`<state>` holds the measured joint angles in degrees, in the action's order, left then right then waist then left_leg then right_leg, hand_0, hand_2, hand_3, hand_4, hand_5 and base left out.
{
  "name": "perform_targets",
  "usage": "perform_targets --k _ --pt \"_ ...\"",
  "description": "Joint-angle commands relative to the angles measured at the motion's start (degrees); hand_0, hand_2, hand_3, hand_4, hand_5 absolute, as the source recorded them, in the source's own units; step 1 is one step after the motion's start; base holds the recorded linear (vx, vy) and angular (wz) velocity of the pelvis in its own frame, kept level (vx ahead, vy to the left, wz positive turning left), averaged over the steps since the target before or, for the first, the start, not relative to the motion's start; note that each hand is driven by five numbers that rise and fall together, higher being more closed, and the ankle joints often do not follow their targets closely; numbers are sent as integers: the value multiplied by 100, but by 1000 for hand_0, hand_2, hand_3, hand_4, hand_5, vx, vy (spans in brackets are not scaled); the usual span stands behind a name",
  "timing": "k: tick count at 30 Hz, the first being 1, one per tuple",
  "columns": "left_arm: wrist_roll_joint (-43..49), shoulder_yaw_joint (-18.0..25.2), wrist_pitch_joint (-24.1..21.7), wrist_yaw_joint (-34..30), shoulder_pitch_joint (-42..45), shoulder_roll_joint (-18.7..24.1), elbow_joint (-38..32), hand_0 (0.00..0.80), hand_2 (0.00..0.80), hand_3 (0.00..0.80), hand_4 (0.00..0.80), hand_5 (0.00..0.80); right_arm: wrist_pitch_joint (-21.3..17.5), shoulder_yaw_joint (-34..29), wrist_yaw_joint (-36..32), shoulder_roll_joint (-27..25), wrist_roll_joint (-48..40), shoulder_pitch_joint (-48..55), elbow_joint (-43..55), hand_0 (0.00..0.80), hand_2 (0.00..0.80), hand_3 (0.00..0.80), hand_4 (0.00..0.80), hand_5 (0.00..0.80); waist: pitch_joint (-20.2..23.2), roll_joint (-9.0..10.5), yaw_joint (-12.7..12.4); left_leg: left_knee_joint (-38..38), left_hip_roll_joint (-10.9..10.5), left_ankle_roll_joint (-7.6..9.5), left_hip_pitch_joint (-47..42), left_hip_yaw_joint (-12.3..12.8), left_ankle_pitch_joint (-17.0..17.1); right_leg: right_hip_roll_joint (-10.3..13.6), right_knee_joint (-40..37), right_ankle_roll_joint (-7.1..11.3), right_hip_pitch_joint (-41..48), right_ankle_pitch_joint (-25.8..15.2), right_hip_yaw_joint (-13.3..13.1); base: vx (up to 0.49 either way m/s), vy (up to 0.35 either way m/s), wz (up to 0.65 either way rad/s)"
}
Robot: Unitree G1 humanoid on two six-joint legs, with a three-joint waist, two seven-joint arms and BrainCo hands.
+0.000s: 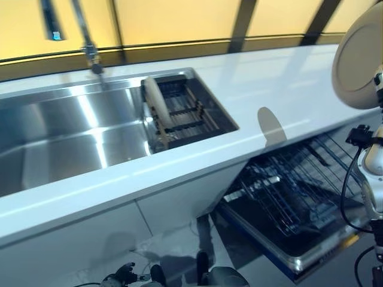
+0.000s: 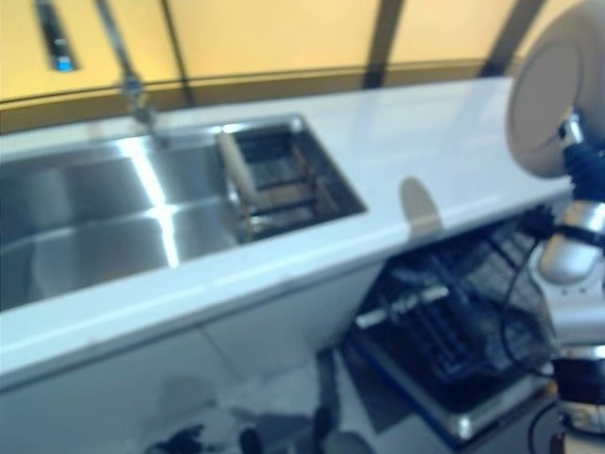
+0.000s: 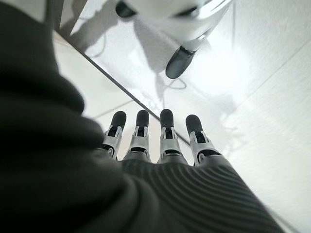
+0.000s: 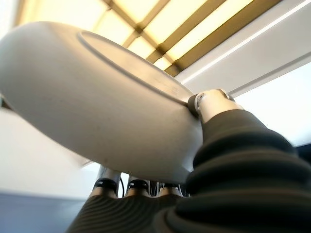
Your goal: Take plates into dishwasher
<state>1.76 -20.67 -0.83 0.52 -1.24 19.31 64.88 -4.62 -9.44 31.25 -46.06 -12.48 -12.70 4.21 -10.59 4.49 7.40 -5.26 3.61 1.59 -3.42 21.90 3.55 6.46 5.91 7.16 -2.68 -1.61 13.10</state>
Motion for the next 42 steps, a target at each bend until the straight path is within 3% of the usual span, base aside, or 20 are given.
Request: perform_targets --k 1,4,7,12,17,24,31,42 --pt "31 111 -148 78 -308 83 302 0 0 0 0 0 -406 -156 -486 188 -6 -111 379 800 800 800 800 800 302 -103 -23 26 -319 146 -140 -25 -533 191 757 214 -159 -307 -158 -115 8 -22" --pt "-76 180 -217 90 -330 23 262 0 0 0 0 0 -299 59 -1090 419 76 218 362 800 800 800 800 800 386 -121 -42 26 -326 152 -26 45 -466 -75 560 144 150 165 -201 -106 -36 -45" --pt "-125 192 -215 190 -249 -60 174 0 0 0 0 0 -230 312 -1420 621 188 544 326 800 800 800 800 800 426 -76 -130 26 -315 93 37 122 -402 -148 57 58 439 314 -74 -113 -131 -17" --pt "-110 250 -130 294 -190 -154 120 0 0 0 0 0 -141 668 -1659 814 278 687 89 800 800 800 800 800 401 -65 -185 26 -239 3 20 97 -347 -270 -291 -57 553 334 -56 -83 -157 -11" --pt "-165 269 -90 363 -159 -235 60 0 0 0 0 0 -41 1060 -2030 924 814 784 -274 800 800 800 800 800 388 -62 -198 26 -236 -77 2 -125 -329 -405 -466 -189 514 287 -170 -83 -144 6" --pt "-16 266 -50 300 -67 -265 5 0 0 0 0 0 151 1415 -2070 900 1767 770 -812 800 800 800 800 800 440 -92 -291 26 -276 -135 33 -427 -303 -501 -535 -272 515 275 -202 -37 -103 17" --pt "34 264 -37 222 -104 -239 -89 0 0 0 0 0 444 1754 -1942 875 2776 809 -1137 800 800 800 800 800 424 -136 -329 26 -285 -142 82 -528 -288 -543 -381 -280 430 362 -95 -20 -59 19" --pt "147 220 28 130 -225 -153 -192 0 0 0 0 0 860 2357 -1724 1223 3193 602 -2471 800 800 800 800 800 334 -144 -471 26 -284 -109 56 -653 -315 -506 -208 -274 358 425 60 5 -26 9"
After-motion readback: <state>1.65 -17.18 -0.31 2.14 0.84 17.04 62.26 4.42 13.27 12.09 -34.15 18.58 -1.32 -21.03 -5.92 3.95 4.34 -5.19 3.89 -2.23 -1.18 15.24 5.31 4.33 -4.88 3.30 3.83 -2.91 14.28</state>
